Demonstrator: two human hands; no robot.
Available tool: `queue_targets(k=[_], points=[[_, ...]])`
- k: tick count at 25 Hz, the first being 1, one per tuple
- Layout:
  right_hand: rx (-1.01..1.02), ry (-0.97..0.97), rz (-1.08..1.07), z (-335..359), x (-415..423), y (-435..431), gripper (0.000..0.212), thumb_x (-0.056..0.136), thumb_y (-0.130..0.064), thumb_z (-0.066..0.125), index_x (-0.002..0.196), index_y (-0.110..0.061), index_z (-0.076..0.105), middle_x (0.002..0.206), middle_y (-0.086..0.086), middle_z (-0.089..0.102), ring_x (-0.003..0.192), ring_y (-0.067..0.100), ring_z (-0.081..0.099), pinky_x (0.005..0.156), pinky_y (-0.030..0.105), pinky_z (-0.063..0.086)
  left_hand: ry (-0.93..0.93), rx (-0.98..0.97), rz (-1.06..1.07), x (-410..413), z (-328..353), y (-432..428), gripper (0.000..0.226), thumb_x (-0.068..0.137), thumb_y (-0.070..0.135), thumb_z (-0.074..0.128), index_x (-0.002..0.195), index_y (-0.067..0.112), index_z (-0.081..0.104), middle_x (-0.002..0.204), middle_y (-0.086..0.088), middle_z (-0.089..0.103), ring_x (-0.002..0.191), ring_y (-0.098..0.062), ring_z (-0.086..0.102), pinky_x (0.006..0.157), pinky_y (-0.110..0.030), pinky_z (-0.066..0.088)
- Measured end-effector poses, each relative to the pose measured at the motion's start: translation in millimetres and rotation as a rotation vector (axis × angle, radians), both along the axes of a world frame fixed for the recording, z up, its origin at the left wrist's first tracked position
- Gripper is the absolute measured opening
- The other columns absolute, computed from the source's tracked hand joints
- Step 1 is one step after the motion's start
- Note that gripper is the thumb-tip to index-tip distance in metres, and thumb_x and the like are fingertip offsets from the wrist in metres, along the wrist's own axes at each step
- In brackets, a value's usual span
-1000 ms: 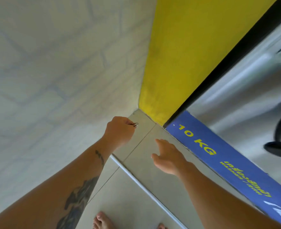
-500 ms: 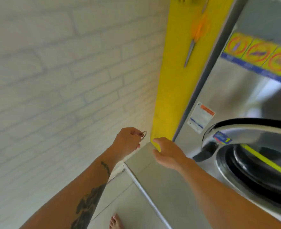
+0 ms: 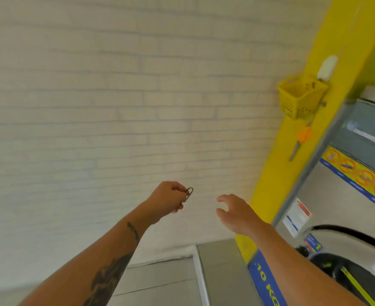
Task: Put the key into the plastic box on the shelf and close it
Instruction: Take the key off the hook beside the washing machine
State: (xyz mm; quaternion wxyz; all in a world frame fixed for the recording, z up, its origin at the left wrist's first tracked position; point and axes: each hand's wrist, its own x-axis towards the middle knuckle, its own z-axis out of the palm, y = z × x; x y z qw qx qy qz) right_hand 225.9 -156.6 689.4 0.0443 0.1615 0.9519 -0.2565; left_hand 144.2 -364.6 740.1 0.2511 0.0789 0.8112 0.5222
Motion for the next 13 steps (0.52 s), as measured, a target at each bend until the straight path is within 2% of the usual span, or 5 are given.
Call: queue_targets(k=[5,13], points=[[0.036,0.028,0.259,35.6,-33.5,-107.0,0.049,0.095,-0.037,0.048,0.142,-0.024,0.049,0.149,0.000,0.046,0.137,0.022,0.043,0.110,0.040,0.037,0.012,0.130,0.278,16.9,35.6,-128.8,0.015,0.089,-0.002,0.057,0.090,0.008,0.068,0.081,-0.008,0.065,0.058,-0.014,0.060,0.049,-0.019,0.050],[0.042,0.092,0.610,69.4,-48.3,-357.9,0.048,0.095,-0.036,0.048,0.141,-0.024,0.049,0.148,-0.001,0.047,0.136,0.021,0.043,0.109,0.039,0.036,0.045,0.179,0.655,84.4,52.2,-381.0,0.014,0.091,-0.001,0.057,0.091,0.007,0.068,0.081,-0.009,0.065,0.062,-0.016,0.060,0.057,-0.024,0.051]])
